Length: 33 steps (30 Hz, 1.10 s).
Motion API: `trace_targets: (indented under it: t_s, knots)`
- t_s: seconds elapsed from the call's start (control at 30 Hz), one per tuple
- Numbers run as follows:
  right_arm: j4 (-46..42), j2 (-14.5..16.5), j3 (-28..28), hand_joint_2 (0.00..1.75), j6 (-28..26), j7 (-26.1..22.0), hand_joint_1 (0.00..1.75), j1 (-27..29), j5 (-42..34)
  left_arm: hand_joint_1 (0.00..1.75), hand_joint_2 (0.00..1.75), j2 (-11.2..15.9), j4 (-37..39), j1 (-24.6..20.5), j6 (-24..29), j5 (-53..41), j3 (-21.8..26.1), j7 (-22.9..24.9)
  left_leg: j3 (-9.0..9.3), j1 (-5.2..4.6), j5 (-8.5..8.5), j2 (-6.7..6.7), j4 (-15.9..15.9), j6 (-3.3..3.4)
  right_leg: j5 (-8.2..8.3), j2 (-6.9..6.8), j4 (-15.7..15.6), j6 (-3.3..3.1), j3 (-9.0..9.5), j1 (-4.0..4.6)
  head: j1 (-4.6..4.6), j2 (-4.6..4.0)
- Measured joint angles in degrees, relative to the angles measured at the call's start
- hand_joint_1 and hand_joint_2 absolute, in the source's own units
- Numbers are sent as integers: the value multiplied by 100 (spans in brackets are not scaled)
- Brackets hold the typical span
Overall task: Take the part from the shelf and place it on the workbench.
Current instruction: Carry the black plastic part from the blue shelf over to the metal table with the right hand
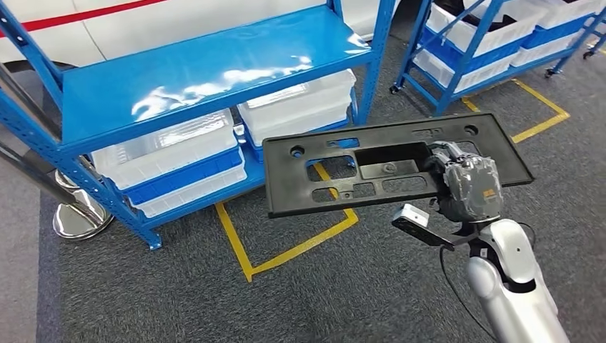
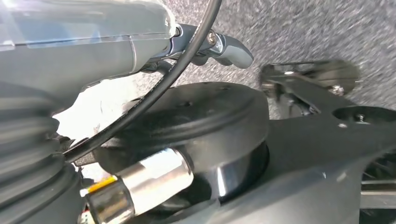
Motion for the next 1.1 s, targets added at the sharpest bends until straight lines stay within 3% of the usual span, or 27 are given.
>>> trace_targets:
  t_s: [0.03, 0.07, 0.1, 0.17, 0.23, 0.3, 0.33, 0.4, 0.47, 0.5, 0.53, 0.57, 0.6, 0.63, 0.7, 0.77, 0.8, 0.87, 0.93, 1.0, 1.03, 1.1]
  knots:
    - [60, 66, 80, 175, 21, -1, 175, -58, 0, 0, 175, 15, 0, -5, -11, 47, 1, 22, 70, -1, 49, -11, 55, 17, 60, 79, 18, -3, -89, 18, 0, 0]
    - [124, 131, 159, 175, 43, -4, 175, -121, 0, 0, 175, 33, 0, -7, -26, 94, 3, 47, 227, -1, 197, -27, -97, 43, 118, 157, 38, -2, -174, 32, 0, 0]
    - [188, 200, 242, 175, 64, -10, 175, -191, 0, 0, 175, 56, 0, -8, -45, 144, 7, 72, 456, -3, 375, -82, -426, 80, 175, 233, 56, 3, -251, 42, -1, 0]
    - [314, 357, 414, 175, 94, -26, 175, -356, 0, 0, 175, 118, -1, 0, -101, 250, 32, 121, 898, 0, 526, -292, -1205, 147, 296, 361, 75, 28, -381, 55, 2, 0]
    - [455, 516, 612, 175, 103, -32, 175, -530, -2, 0, 175, 180, -3, 10, -174, 362, 67, 158, 1055, 2, 524, -404, -1581, 166, 446, 471, 30, 74, -451, 39, 4, 0]
    - [615, 634, 819, 175, 115, -31, 175, -685, -32, 0, 175, 232, -14, -7, -265, 468, 106, 168, 1021, 19, 644, -292, -1658, 170, 585, 578, -67, 133, -482, 25, -3, 0]
    - [697, 684, 910, 175, 136, -36, 175, -773, -70, 0, 175, 268, -22, -25, -314, 515, 131, 160, 991, 38, 724, -218, -1696, 192, 535, 536, -52, 163, -522, 39, 0, 0]
    - [866, 769, 1057, 175, 198, -48, 175, -987, -170, 0, 175, 342, -40, -54, -402, 592, 186, 127, 874, 75, 877, -59, -1750, 253, 133, 274, 325, 214, -691, 51, 12, 0]
    - [1012, 850, 1146, 175, 266, -76, 175, -1185, -270, 0, 175, 423, -43, -58, -466, 647, 229, 90, 723, 67, 972, 86, -1723, 279, -370, 23, 1117, 267, -902, 1, 24, 0]
    - [1078, 887, 1179, 175, 299, -95, 175, -1257, -311, 0, 175, 461, -44, -56, -499, 669, 246, 68, 645, 67, 1007, 162, -1692, 269, -466, -28, 1468, 297, -952, -42, 25, 0]
    - [1137, 922, 1207, 175, 337, -114, 175, -1319, -348, 0, 175, 501, -44, -56, -539, 687, 263, 49, 566, 71, 1035, 239, -1654, 255, -441, -54, 1668, 331, -925, -83, 26, 0]
    - [1191, 957, 1233, 175, 377, -128, 175, -1382, -379, 0, 175, 536, -44, -59, -583, 709, 280, 31, 492, 76, 1055, 311, -1607, 237, -325, -79, 1659, 362, -796, -121, 26, 0]
    - [1238, 990, 1256, 175, 417, -134, 175, -1451, -401, 0, 175, 572, -44, -67, -625, 726, 301, 17, 421, 82, 1068, 381, -1554, 218, -188, -128, 1422, 386, -550, -152, 26, 0]
    - [1275, 1023, 1274, 175, 454, -135, 175, -1523, -421, 0, 175, 609, -45, -77, -668, 742, 319, 11, 362, 86, 1075, 445, -1506, 200, -151, -220, 1056, 402, -273, -163, 26, 0]
    - [1343, 1092, 1317, 175, 507, -139, 175, -1683, -460, 0, 175, 679, -51, -95, -736, 764, 346, 9, 277, 80, 1106, 566, -1443, 135, -242, -395, 351, 366, 181, -101, 22, 0]
    - [1407, 1145, 1358, 175, 537, -150, 175, -1813, -509, 0, 175, 727, -58, -106, -772, 786, 366, 25, 243, 78, 1175, 677, -1444, 39, -294, -397, 103, 271, 266, -7, 18, 0]
    - [1443, 1158, 1372, 175, 551, -156, 175, -1855, -530, 0, 175, 741, -61, -110, -782, 798, 373, 34, 227, 93, 1183, 692, -1447, -7, -252, -350, 63, 210, 246, -9, 17, 0]
    - [1518, 1184, 1391, 175, 581, -163, 175, -1929, -556, 0, 175, 773, -63, -111, -793, 815, 381, 44, 152, 129, 987, 477, -1292, -67, -149, -261, -2, 86, 189, -20, 19, 0]
    - [1579, 1234, 1414, 175, 594, -172, 175, -1984, -581, 0, 175, 793, -64, -84, -796, 822, 384, 50, -22, 148, 505, 136, -734, -82, -45, -163, -24, -6, 86, -20, 17, 0]
    - [1637, 1293, 1456, 175, 601, -186, 175, -2019, -603, 0, 175, 803, -65, -63, -797, 824, 385, 55, -182, 148, 126, 11, -67, -83, 50, -29, -4, -36, -48, 3, 15, 0]
    - [1666, 1313, 1480, 175, 607, -192, 175, -2030, -607, 0, 175, 810, -65, -65, -800, 829, 386, 56, -180, 148, 86, -4, 91, -85, 95, 39, 13, -36, -113, 14, 15, 0]
    - [1722, 1340, 1521, 175, 622, -196, 175, -2060, -609, 0, 175, 831, -66, -85, -817, 849, 390, 65, 104, 151, 307, -35, -190, -75, 186, 185, 62, -14, -257, 17, 15, 0]
